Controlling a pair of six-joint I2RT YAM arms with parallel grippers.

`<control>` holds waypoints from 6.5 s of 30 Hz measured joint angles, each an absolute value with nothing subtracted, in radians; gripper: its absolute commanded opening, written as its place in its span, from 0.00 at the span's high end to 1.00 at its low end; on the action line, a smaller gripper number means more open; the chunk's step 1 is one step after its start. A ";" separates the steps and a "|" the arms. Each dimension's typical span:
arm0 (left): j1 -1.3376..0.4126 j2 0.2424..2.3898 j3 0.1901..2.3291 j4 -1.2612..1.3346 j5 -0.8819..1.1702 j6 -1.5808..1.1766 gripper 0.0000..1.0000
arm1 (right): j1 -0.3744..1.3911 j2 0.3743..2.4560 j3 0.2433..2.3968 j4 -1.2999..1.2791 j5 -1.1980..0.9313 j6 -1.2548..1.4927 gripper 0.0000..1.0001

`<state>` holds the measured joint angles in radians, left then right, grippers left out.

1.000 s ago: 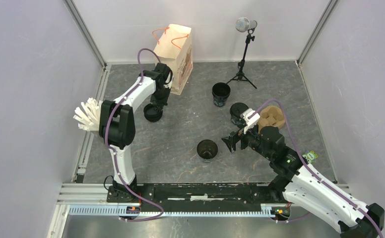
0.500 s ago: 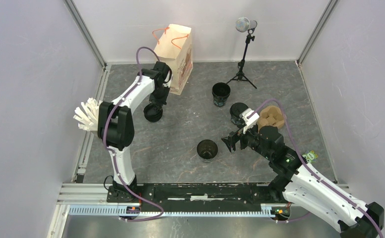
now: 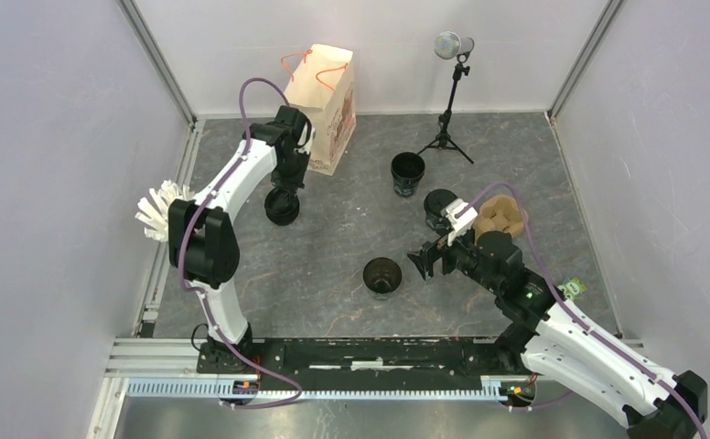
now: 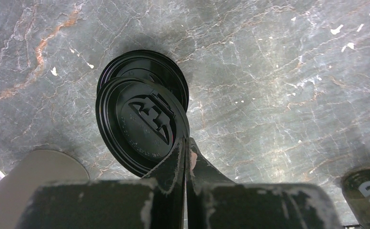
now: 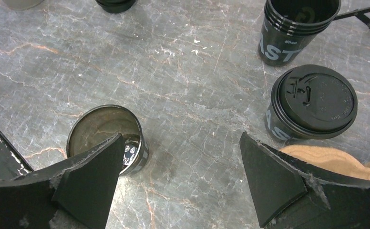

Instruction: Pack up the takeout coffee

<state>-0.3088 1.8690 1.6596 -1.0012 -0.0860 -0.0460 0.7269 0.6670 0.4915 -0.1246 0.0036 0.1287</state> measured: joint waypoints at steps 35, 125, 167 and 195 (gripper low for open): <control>-0.517 1.148 1.243 -0.520 0.674 -0.479 0.97 | 0.880 0.870 0.207 1.054 -0.231 -0.499 0.02; -0.589 1.224 0.725 -0.328 0.168 -0.447 0.94 | 1.067 0.581 0.323 -0.252 0.425 0.389 0.35; -1.028 1.474 1.182 -0.880 -0.459 -0.438 0.35 | 1.067 0.560 0.280 -0.321 0.390 0.461 0.44; -1.009 0.728 0.862 -0.743 -0.457 -0.312 0.00 | 1.214 0.907 0.362 -0.249 0.376 0.553 0.58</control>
<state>-1.0092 0.7284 0.8623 -0.7429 -0.4568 -0.3122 1.2140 0.9073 0.3618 -0.2493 0.3756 0.5529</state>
